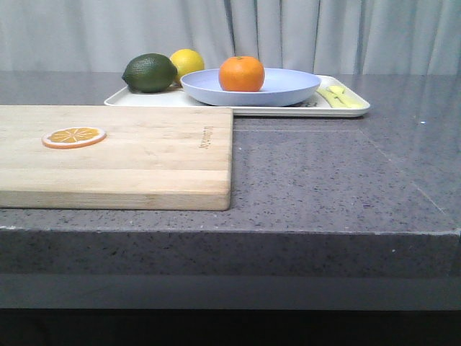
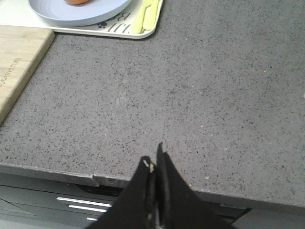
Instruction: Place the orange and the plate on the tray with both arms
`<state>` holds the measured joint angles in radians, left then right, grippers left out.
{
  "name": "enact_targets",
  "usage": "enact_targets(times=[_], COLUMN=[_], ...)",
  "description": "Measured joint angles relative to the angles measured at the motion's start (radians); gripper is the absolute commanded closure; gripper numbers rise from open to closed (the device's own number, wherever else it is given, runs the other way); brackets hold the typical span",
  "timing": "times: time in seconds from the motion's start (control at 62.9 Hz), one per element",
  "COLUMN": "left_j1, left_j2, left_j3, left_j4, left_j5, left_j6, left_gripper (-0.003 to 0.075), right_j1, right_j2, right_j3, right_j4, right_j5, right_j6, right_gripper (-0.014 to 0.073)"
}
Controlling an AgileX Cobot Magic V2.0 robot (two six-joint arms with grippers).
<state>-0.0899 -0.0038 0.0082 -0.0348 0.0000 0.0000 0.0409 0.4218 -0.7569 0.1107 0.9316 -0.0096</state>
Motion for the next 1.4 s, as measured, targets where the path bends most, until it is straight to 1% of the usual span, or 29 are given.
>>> enact_targets(times=[1.129,1.192,1.256,1.399], left_j1=[0.002,0.002,0.002,0.002], left_j2=[0.0,0.0,0.0,0.0], left_j3=[0.0,0.0,0.0,0.0], left_j4=[-0.008,-0.008,-0.008,-0.008], left_j5=[0.019,0.019,0.019,0.019], left_j6=[0.0,0.0,0.0,0.0], left_gripper=[0.074,0.074,0.074,0.074], right_j1=[0.0,0.0,0.0,0.0], right_j2=[-0.004,-0.019,-0.054,-0.184], right_j3=[0.002,0.02,0.061,0.239], right_j4=[-0.002,-0.017,-0.032,-0.047], right_j5=[0.001,-0.028,-0.088,-0.277], right_j6=[0.0,0.0,-0.011,-0.071], right_gripper=[0.0662,0.066,0.066,0.066])
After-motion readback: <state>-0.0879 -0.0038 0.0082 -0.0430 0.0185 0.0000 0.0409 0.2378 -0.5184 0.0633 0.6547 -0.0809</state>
